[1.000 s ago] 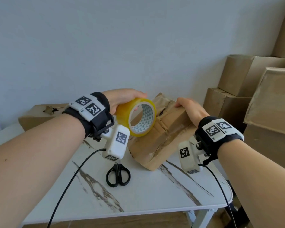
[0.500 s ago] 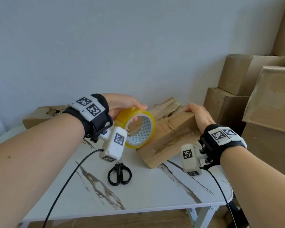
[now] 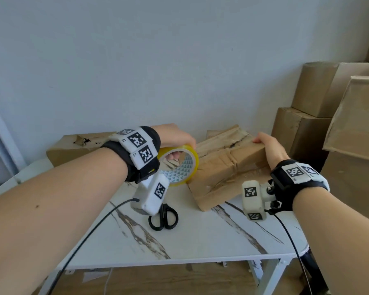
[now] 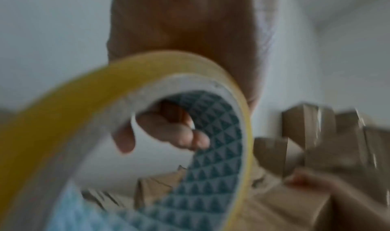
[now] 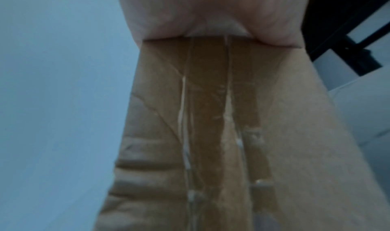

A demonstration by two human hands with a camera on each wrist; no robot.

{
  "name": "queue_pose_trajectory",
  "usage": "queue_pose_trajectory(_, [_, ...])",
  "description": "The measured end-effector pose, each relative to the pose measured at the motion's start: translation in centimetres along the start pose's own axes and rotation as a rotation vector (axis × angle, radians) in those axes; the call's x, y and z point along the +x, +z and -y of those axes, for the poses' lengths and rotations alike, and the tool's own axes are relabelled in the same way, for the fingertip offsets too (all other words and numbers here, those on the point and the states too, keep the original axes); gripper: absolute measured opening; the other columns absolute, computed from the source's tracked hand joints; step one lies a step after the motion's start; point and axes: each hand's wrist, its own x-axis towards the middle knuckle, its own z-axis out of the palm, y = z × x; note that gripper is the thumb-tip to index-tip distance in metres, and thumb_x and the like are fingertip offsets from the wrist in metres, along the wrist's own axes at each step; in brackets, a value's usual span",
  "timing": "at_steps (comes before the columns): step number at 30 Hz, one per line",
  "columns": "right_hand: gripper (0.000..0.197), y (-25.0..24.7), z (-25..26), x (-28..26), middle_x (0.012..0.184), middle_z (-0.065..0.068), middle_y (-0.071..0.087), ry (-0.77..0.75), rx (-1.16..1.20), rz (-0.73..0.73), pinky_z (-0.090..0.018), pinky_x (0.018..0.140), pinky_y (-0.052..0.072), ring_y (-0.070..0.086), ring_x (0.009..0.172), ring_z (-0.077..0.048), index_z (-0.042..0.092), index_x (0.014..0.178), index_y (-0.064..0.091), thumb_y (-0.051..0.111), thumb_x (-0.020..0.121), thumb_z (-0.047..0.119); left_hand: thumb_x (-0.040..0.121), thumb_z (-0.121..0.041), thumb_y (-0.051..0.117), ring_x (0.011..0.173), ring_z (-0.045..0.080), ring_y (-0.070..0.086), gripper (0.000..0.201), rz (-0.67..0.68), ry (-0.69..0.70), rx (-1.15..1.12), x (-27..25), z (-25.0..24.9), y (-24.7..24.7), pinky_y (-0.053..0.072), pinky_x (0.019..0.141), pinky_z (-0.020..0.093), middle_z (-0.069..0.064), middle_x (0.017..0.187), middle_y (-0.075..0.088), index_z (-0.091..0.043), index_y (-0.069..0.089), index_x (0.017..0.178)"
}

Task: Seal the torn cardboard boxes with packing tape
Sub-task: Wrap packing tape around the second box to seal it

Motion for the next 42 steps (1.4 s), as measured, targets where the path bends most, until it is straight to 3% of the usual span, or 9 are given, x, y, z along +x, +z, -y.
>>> queue_pose_trajectory(5, [0.054, -0.8, -3.0, 0.5, 0.107, -0.015, 0.054, 0.12, 0.06, -0.027, -0.044, 0.092, 0.044, 0.053, 0.101, -0.033, 0.014, 0.094, 0.058, 0.06, 0.054, 0.05, 0.083, -0.033, 0.055, 0.053, 0.02, 0.053, 0.023, -0.032, 0.031, -0.286, -0.1, -0.6, -0.5, 0.045, 0.057, 0.025, 0.006, 0.064, 0.057, -0.013, 0.058, 0.072])
queue_pose_trajectory(10, [0.012, 0.8, -2.7, 0.1, 0.112, -0.02, 0.05, 0.108, -0.15, -0.018, -0.037, 0.087, 0.037, 0.048, 0.103, -0.032, 0.003, 0.094, 0.047, 0.039, 0.094, 0.012, 0.087, -0.036, 0.058, 0.054, 0.017, 0.05, 0.031, -0.038, 0.088, 0.031, -1.2, -2.1, -0.9, 0.042, 0.058, 0.025, -0.001, 0.057, 0.058, -0.016, 0.058, 0.063])
queue_pose_trajectory(14, [0.045, 1.1, -1.5, -0.2, 0.142, -0.014, 0.042, -0.088, -0.393, 0.056, -0.03, 0.091, 0.036, 0.046, 0.121, -0.032, 0.015, 0.141, 0.039, 0.032, 0.097, 0.009, 0.091, -0.037, 0.056, 0.052, 0.015, 0.052, 0.035, -0.026, 0.06, 0.111, -1.5, -2.8, -0.8, 0.041, 0.055, 0.024, -0.005, 0.05, 0.06, -0.016, 0.058, 0.063])
queue_pose_trajectory(17, [0.056, 1.4, -2.0, -1.0, 0.151, -0.005, 0.034, -0.265, -0.45, 0.188, -0.028, 0.096, 0.034, 0.04, 0.131, -0.027, 0.028, 0.148, 0.027, 0.029, 0.096, 0.006, 0.088, -0.041, 0.058, 0.06, 0.018, 0.055, 0.032, -0.055, 0.039, 0.19, -1.7, -2.8, -0.8, 0.042, 0.058, 0.025, 0.001, 0.069, 0.06, -0.016, 0.058, 0.069])
queue_pose_trajectory(22, [0.074, 1.5, 0.2, -0.8, 0.16, 0.001, 0.009, -0.311, -0.624, 0.479, -0.037, 0.117, 0.015, 0.012, 0.146, -0.018, 0.024, 0.152, 0.015, 0.054, 0.09, 0.029, 0.088, -0.041, 0.059, 0.055, 0.016, 0.054, 0.036, -0.051, 0.037, 0.217, -1.3, -2.8, -0.7, 0.041, 0.055, 0.025, -0.002, 0.059, 0.059, -0.015, 0.059, 0.063])
queue_pose_trajectory(27, [0.128, 2.6, 1.3, -1.1, 0.159, 0.005, -0.01, -0.399, -0.984, 0.678, -0.05, 0.118, 0.01, -0.004, 0.147, -0.02, 0.041, 0.148, -0.008, 0.073, 0.053, 0.068, 0.086, -0.041, 0.061, 0.056, 0.017, 0.053, 0.034, -0.039, 0.029, 0.216, -0.9, -2.3, -1.2, 0.042, 0.06, 0.026, -0.001, 0.057, 0.06, -0.016, 0.056, 0.063])
queue_pose_trajectory(30, [0.139, 2.6, 0.7, -0.4, 0.159, 0.001, -0.013, -0.381, -1.014, 0.677, -0.051, 0.118, 0.007, -0.009, 0.147, -0.019, 0.04, 0.147, -0.012, 0.067, 0.039, 0.076, 0.084, -0.041, 0.062, 0.055, 0.017, 0.05, 0.033, -0.064, 0.042, 0.183, -0.6, -1.8, -1.9, 0.042, 0.059, 0.025, 0.001, 0.062, 0.057, -0.015, 0.058, 0.064])
queue_pose_trajectory(34, [0.143, 3.9, -0.4, 0.1, 0.16, -0.001, -0.009, -0.363, -0.904, 0.545, -0.049, 0.118, 0.011, -0.007, 0.147, -0.02, 0.036, 0.148, -0.013, 0.068, 0.04, 0.081, 0.092, -0.034, 0.053, 0.037, 0.007, 0.039, 0.036, -0.134, 0.119, -0.021, -1.1, -2.7, -3.4, 0.033, 0.036, 0.012, -0.011, 0.035, 0.049, -0.015, 0.056, 0.062])
queue_pose_trajectory(42, [0.137, 5.4, -0.9, -0.2, 0.159, -0.006, -0.011, -0.335, -0.879, 0.412, -0.049, 0.118, 0.008, -0.008, 0.147, -0.025, 0.03, 0.148, -0.019, 0.069, 0.054, 0.075, 0.088, -0.037, 0.059, 0.046, 0.013, 0.045, 0.036, -0.072, 0.089, 0.058, -0.5, -2.2, -2.7, 0.039, 0.049, 0.021, -0.005, 0.045, 0.054, -0.016, 0.058, 0.059])
